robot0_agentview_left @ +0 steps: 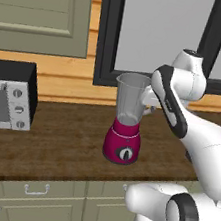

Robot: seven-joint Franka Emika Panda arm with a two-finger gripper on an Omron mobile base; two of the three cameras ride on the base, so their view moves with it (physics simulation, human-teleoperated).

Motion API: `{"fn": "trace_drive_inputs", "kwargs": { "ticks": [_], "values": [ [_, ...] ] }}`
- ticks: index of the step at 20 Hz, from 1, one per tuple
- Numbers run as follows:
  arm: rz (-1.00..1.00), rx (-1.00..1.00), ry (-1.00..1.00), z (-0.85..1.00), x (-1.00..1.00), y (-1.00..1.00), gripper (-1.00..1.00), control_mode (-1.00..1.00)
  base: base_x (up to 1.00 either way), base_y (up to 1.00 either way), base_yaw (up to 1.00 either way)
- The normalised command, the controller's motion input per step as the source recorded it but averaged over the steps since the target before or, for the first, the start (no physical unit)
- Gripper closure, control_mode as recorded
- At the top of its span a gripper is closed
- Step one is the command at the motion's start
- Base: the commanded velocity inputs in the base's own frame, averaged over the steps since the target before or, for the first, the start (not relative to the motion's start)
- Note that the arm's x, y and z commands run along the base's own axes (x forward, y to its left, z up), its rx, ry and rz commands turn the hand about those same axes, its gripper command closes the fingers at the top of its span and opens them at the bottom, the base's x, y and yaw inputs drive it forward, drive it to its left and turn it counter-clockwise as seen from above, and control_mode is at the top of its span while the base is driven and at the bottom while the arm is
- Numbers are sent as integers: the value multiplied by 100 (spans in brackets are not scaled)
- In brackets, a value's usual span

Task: Close the lid blender by securely placing the lid on top.

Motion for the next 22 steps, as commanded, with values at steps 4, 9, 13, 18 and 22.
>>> {"fn": "trace_drive_inputs", "kwargs": {
  "ticks": [4,9,13,18,22],
  "values": [
    [0,0,0,-5,-37,-43,-100,-100,0,0,0],
    [0,0,-6,-17,-91,-100,-100,-100,0,0,0],
    [4,3,-3,-17,-61,-100,-100,-100,0,0,0],
    [8,1,0,-20,-3,-100,-100,-100,0,0,0],
    [15,0,0,-31,36,-100,-100,-100,0,0,0]
  ]
}}
